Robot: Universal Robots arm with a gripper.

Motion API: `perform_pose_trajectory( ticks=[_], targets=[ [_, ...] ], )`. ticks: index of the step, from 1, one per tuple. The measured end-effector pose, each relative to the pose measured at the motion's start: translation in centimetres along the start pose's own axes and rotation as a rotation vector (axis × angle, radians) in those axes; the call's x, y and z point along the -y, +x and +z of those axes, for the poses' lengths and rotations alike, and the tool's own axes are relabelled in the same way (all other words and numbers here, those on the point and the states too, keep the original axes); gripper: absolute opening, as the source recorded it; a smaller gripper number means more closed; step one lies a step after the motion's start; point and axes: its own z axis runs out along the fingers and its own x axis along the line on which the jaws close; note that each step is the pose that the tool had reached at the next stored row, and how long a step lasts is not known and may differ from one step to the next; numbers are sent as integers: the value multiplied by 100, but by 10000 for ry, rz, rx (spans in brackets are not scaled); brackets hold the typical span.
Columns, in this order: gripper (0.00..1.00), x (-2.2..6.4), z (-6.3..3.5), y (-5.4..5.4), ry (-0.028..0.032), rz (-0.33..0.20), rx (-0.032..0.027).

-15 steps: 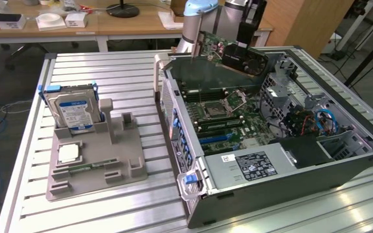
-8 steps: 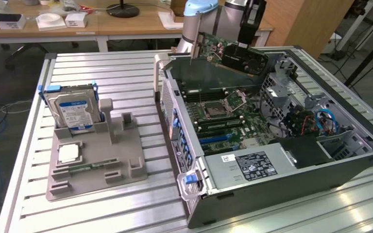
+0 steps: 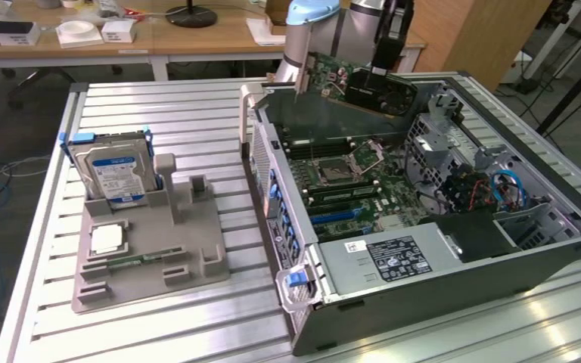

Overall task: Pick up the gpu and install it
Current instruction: 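Insert the gpu into the slot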

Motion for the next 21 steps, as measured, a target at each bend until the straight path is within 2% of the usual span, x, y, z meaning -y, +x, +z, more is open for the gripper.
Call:
perform_pose_trajectory(
  ticks=[21],
  targets=[
    [26, -4, 17, -7, -58, -1757, 19]
  ],
)
